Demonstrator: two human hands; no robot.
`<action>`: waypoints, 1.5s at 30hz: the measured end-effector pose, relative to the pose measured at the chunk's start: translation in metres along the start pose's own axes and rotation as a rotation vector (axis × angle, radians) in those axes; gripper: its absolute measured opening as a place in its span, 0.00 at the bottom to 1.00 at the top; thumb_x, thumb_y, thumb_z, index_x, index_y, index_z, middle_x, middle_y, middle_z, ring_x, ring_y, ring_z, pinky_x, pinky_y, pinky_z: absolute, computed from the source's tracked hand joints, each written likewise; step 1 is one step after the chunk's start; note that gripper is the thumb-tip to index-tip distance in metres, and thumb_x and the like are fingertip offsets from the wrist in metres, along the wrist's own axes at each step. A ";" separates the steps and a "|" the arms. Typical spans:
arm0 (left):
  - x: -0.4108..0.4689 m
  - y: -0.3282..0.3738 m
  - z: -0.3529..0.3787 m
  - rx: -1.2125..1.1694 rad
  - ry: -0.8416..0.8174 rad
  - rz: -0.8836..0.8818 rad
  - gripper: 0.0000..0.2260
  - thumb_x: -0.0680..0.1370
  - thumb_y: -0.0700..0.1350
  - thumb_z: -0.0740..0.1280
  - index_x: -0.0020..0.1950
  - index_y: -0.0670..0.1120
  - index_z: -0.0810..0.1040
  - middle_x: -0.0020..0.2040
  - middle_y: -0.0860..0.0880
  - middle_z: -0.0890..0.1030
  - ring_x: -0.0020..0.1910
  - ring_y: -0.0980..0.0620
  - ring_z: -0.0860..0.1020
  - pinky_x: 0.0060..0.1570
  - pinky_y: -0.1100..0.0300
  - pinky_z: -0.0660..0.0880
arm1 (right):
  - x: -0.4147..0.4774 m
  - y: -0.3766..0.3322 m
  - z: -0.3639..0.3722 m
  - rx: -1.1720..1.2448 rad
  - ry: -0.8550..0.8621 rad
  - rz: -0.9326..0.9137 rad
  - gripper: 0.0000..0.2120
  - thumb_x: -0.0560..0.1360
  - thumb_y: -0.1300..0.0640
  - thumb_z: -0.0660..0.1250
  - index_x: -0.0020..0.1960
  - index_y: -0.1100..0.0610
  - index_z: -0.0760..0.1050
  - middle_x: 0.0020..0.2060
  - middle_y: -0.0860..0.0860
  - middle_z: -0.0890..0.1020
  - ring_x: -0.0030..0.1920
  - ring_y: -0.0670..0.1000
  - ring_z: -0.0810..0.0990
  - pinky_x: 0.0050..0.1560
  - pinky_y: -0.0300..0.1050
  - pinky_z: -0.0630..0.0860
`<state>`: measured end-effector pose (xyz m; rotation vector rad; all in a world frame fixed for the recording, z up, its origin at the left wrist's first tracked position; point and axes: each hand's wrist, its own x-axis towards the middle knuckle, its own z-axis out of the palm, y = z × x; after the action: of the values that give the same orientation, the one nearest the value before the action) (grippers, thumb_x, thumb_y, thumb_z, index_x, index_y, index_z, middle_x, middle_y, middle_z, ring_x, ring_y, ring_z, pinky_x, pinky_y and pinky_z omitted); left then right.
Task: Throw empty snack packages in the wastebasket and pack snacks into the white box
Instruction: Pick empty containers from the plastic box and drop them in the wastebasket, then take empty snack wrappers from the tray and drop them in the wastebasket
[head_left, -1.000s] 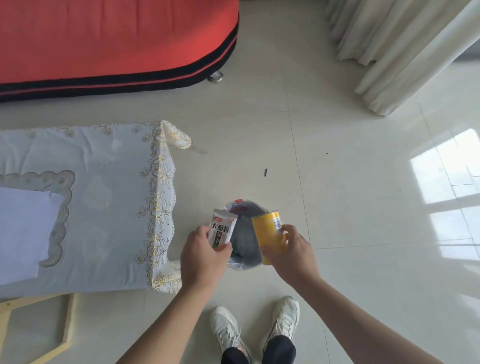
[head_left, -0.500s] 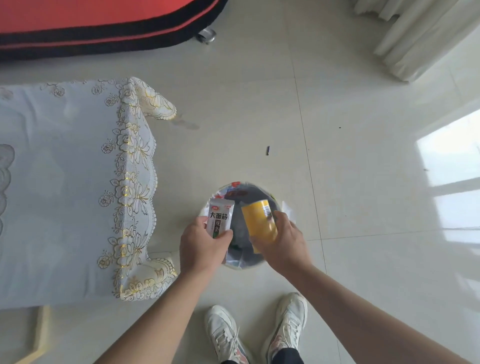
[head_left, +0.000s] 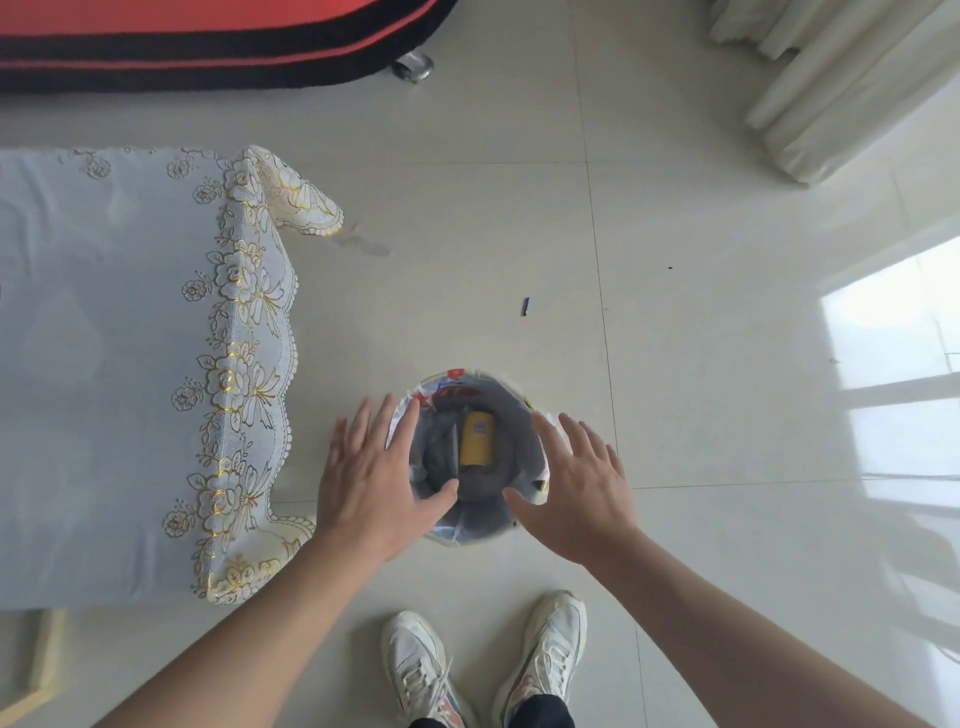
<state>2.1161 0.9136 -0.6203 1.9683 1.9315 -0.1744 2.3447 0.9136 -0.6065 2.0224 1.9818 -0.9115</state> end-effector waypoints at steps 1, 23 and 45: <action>-0.001 0.000 -0.008 0.004 0.002 0.007 0.47 0.69 0.74 0.53 0.83 0.51 0.57 0.82 0.47 0.60 0.82 0.44 0.55 0.80 0.44 0.51 | -0.002 -0.001 -0.007 -0.019 -0.005 -0.004 0.45 0.73 0.32 0.62 0.81 0.45 0.44 0.81 0.51 0.53 0.81 0.55 0.48 0.79 0.57 0.51; -0.139 0.046 -0.351 0.040 0.083 0.042 0.41 0.76 0.74 0.53 0.83 0.57 0.43 0.84 0.52 0.45 0.83 0.49 0.42 0.81 0.46 0.41 | -0.166 -0.127 -0.313 -0.182 0.319 -0.216 0.41 0.76 0.28 0.51 0.82 0.45 0.45 0.81 0.52 0.53 0.81 0.57 0.49 0.80 0.60 0.50; -0.380 0.011 -0.501 -0.128 0.455 -0.551 0.41 0.75 0.74 0.53 0.83 0.59 0.48 0.84 0.53 0.51 0.83 0.49 0.48 0.81 0.47 0.47 | -0.311 -0.292 -0.432 -0.397 0.321 -0.928 0.40 0.76 0.26 0.51 0.81 0.44 0.49 0.80 0.51 0.58 0.80 0.55 0.54 0.79 0.58 0.54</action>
<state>2.0221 0.7321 -0.0256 1.4346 2.6676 0.2735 2.2194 0.9042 -0.0127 1.0359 3.0349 -0.2288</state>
